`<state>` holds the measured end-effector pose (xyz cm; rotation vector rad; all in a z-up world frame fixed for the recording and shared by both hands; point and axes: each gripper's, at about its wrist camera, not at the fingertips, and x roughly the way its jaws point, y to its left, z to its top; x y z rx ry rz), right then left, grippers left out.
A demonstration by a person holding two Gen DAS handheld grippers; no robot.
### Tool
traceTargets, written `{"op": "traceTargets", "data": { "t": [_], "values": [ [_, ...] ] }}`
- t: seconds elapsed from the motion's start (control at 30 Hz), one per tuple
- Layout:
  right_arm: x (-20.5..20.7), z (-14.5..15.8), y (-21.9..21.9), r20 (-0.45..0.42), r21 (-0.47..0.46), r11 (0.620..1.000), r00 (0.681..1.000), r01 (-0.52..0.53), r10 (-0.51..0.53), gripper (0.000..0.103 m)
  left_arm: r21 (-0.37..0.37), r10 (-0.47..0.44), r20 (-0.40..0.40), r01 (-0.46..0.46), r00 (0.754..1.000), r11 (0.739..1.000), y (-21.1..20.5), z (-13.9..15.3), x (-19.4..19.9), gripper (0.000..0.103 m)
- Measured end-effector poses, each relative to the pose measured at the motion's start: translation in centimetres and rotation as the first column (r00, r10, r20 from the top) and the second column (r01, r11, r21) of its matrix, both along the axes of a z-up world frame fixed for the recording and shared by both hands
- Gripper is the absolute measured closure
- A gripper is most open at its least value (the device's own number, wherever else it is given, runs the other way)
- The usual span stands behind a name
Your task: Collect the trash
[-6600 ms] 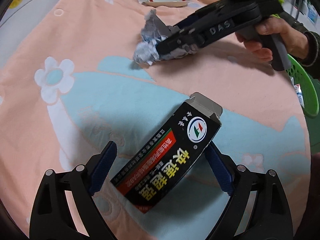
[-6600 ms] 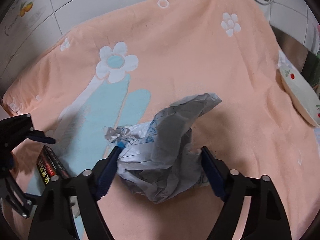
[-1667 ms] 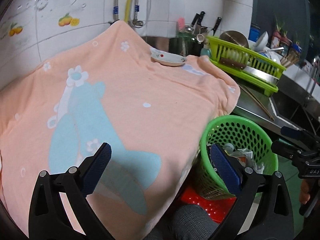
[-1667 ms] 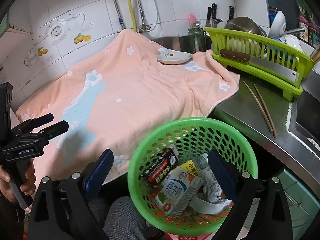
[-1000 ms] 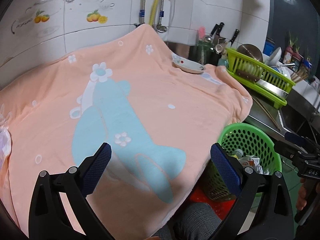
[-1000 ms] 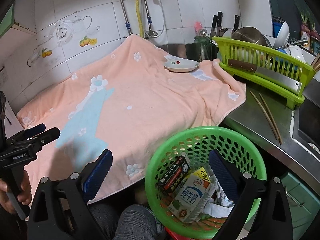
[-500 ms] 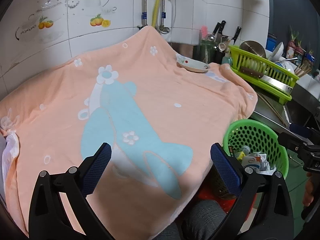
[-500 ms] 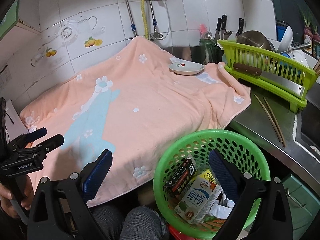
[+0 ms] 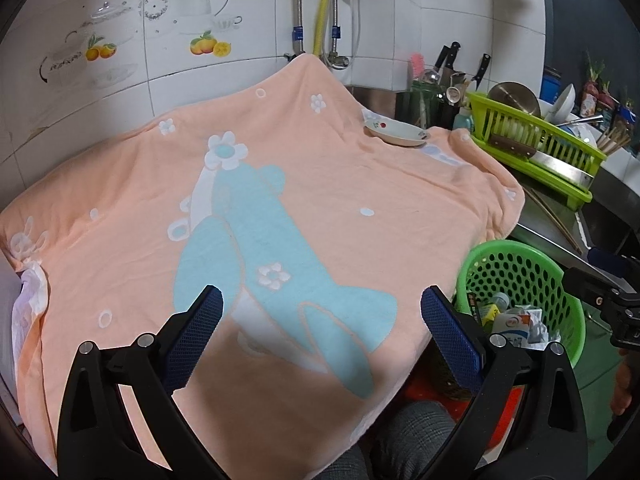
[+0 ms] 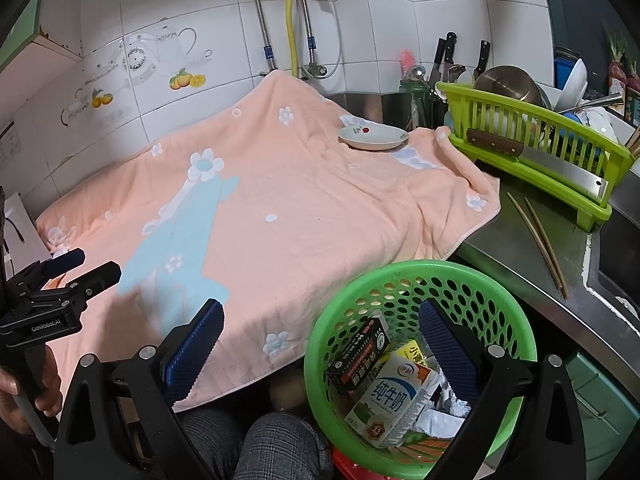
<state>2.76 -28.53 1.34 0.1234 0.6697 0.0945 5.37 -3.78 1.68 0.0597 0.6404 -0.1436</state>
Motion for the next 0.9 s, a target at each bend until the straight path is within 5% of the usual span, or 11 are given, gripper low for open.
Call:
{"op": "traceTargets", "data": {
  "t": [0.9],
  "values": [
    [0.48, -0.07, 0.29, -0.005, 0.004, 1.000, 1.000, -0.013, 0.013, 0.008, 0.013, 0.008, 0.005, -0.008, 1.000, 1.000, -0.05, 0.25, -0.15, 0.005]
  ]
}}
